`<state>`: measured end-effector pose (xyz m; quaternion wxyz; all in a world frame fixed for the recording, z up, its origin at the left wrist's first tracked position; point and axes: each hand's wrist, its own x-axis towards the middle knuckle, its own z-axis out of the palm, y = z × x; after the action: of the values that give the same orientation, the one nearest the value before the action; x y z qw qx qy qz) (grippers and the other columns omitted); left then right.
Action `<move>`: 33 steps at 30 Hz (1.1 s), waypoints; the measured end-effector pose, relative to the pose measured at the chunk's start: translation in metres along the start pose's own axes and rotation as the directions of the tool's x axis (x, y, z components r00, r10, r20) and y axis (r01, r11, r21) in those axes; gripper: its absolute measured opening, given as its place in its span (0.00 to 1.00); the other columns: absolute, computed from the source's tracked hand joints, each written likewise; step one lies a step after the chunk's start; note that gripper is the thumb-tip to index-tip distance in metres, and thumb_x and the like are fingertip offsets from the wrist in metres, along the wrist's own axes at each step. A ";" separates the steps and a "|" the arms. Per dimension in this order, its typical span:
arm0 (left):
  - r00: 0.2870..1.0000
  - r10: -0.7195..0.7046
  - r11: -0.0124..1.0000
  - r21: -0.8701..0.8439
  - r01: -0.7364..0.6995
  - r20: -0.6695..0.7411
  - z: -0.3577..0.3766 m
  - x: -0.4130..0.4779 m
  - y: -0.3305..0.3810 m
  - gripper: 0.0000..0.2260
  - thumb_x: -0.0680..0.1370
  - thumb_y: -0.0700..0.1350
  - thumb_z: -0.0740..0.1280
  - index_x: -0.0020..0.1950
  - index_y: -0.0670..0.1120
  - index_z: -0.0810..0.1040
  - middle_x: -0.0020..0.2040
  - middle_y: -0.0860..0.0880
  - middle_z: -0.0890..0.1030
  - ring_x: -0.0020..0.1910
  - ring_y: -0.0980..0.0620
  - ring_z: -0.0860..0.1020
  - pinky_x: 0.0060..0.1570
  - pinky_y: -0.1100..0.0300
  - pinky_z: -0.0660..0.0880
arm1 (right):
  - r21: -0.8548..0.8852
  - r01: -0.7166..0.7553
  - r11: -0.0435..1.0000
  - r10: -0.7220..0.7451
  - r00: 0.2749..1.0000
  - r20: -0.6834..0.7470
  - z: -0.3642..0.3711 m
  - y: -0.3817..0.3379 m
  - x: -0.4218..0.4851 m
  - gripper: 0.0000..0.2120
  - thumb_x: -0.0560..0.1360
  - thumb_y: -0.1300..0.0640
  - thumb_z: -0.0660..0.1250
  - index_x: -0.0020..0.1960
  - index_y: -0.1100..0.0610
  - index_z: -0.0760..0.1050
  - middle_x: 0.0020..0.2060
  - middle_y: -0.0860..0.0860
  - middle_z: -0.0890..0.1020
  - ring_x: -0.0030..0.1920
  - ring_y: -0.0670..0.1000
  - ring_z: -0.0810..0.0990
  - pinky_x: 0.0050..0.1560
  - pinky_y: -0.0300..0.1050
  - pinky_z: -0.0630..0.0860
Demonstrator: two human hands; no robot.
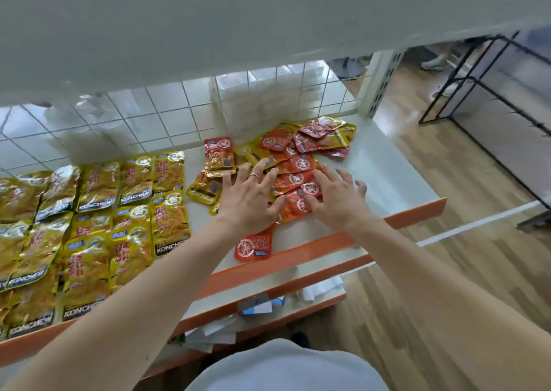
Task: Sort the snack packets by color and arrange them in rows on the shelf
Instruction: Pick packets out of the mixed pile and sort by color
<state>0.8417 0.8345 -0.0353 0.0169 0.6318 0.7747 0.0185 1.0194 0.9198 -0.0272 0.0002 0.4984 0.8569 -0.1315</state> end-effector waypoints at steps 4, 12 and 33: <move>0.998 -0.048 0.999 0.018 0.047 0.035 0.003 0.004 0.008 0.30 0.79 0.66 0.56 0.78 0.53 0.62 0.80 0.50 0.60 0.78 0.45 0.57 0.71 0.39 0.57 | 0.007 0.044 0.999 -0.044 0.999 -0.023 -0.003 0.008 0.010 0.30 0.77 0.39 0.63 0.75 0.49 0.62 0.71 0.49 0.69 0.72 0.57 0.65 0.68 0.62 0.62; 0.996 -0.083 0.997 -0.009 0.083 0.018 -0.002 0.012 0.022 0.27 0.80 0.64 0.59 0.74 0.52 0.69 0.76 0.48 0.66 0.73 0.44 0.65 0.69 0.41 0.63 | 0.239 0.071 0.968 -0.039 0.990 -0.136 -0.006 0.017 0.025 0.25 0.75 0.45 0.70 0.69 0.54 0.75 0.60 0.56 0.77 0.64 0.59 0.71 0.64 0.57 0.67; 0.890 0.274 0.927 -0.146 -0.345 -0.364 0.006 0.022 0.062 0.20 0.75 0.48 0.73 0.66 0.46 0.78 0.67 0.48 0.79 0.64 0.45 0.78 0.58 0.46 0.76 | 0.899 -0.032 0.437 0.021 0.999 0.025 -0.043 0.061 -0.024 0.12 0.75 0.60 0.74 0.58 0.58 0.83 0.45 0.51 0.87 0.45 0.46 0.86 0.46 0.33 0.79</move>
<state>0.8987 0.8688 -0.0384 -0.0537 0.7300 0.6485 0.2092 1.0891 0.9371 0.0041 -0.2576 0.4352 0.6490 -0.5684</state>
